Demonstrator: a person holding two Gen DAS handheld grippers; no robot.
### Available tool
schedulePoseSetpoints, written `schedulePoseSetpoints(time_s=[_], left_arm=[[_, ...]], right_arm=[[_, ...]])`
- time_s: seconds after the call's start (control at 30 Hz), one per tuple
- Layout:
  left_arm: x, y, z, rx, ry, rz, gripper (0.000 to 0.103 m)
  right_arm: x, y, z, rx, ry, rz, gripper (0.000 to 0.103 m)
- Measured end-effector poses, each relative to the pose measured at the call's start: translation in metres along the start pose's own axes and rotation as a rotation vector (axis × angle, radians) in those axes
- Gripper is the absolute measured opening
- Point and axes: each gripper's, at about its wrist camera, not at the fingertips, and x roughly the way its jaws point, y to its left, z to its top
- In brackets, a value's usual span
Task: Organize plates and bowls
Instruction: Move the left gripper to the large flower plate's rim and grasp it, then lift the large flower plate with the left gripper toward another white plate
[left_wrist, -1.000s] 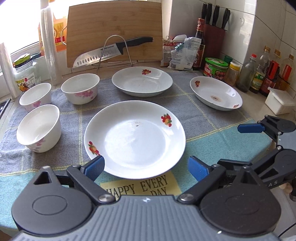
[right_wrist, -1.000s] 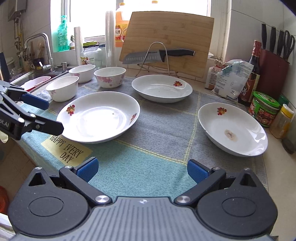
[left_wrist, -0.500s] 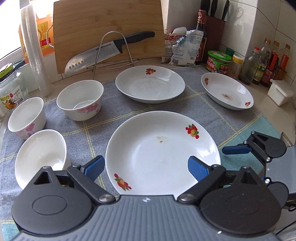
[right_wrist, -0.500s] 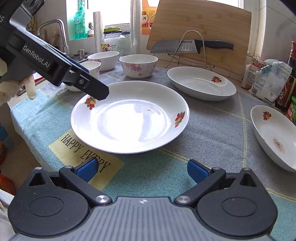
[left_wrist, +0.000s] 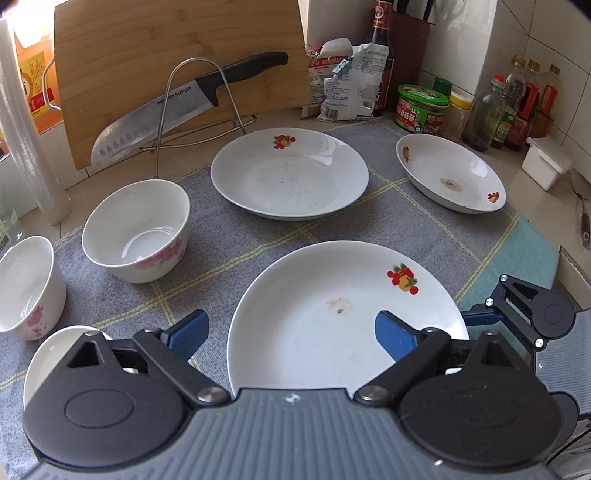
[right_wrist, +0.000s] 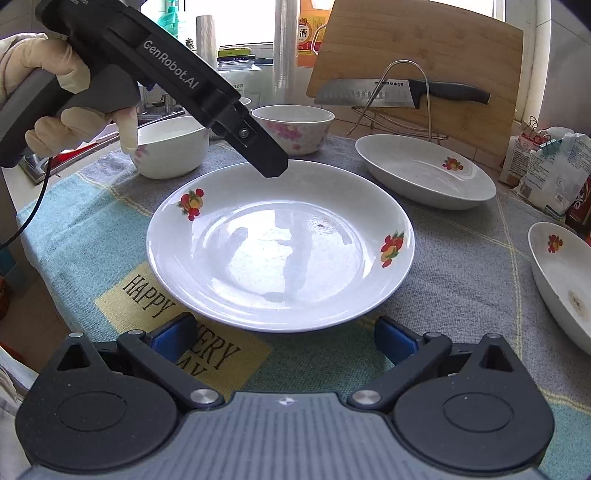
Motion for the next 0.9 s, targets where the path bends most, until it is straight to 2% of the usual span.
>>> schedulePoseSetpoints(time_s=[0.17, 0.47, 0.67, 0.9], left_arm=[[0.018, 0.011, 0.008, -0.022, 0.054, -0.048, 0.096], [0.049, 0.02, 0.018, -0.033, 0.157, -0.084, 0.094], [0.064, 0.026, 0.02, -0.068, 0.224, -0.144, 0.092], [0.068, 0.023, 0.025, -0.007, 0.271, -0.16, 0.083]], right_arm=[[-0.001, 0.0, -0.005, 0.012, -0.038, -0.012, 0.103], [0.002, 0.0, -0.002, 0.004, -0.03, -0.014, 0.103], [0.003, -0.001, 0.0, -0.003, -0.028, -0.006, 0.103], [0.003, -0.001, -0.002, -0.013, -0.04, 0.004, 0.103]])
